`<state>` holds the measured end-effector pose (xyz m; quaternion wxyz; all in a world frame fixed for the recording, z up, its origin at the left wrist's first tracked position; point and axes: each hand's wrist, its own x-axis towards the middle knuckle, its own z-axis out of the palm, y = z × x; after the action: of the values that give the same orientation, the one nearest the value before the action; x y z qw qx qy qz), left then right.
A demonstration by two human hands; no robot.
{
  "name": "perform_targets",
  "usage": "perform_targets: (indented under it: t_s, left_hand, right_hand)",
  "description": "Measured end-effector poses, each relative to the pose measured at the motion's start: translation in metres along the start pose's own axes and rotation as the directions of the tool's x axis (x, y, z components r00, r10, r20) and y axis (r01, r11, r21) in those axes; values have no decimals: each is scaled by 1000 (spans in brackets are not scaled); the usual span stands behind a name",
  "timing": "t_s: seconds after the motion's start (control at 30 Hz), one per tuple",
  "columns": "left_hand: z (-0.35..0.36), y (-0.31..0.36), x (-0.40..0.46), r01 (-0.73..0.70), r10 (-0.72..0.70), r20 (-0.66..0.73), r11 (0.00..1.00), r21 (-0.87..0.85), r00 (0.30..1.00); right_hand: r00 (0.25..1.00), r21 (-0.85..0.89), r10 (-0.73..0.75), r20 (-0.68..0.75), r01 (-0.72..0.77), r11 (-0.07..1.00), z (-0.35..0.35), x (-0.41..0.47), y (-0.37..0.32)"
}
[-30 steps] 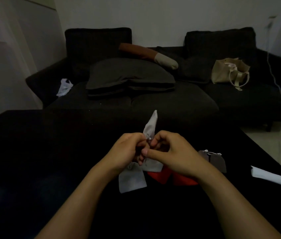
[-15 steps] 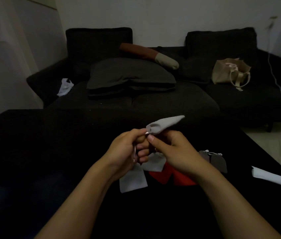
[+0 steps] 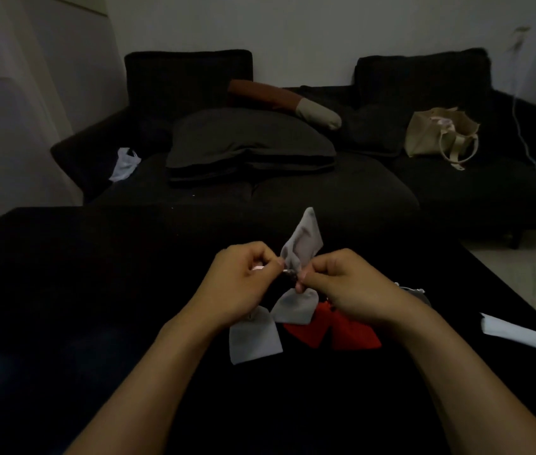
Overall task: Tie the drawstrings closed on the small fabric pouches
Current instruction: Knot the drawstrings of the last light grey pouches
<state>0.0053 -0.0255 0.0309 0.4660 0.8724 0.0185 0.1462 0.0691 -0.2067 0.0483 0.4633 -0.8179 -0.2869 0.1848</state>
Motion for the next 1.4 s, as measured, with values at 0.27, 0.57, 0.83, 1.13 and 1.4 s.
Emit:
perform_targets:
  t_s: [0.27, 0.57, 0.83, 1.13, 1.4]
  left_hand:
    - [-7, 0, -3, -291, 287, 48, 944, 157, 957]
    - [-3, 7, -7, 67, -14, 143, 924, -376, 990]
    - [-12, 4, -7, 217, -119, 228, 849, -481, 967]
    - [-10, 7, -10, 135, -33, 207, 853, -504, 978]
    - [-5, 13, -8, 287, -112, 294, 691, -664, 949]
  right_hand:
    - [991, -22, 103, 80, -102, 995, -3, 2, -1]
    - [996, 45, -48, 81, 45, 998, -4, -1, 4]
    - [988, 27, -153, -31, 154, 988, -3, -6, -1]
    - [921, 202, -386, -47, 387, 900, -2, -7, -3]
    - [923, 215, -321, -213, 365, 906, 10, -3, -6]
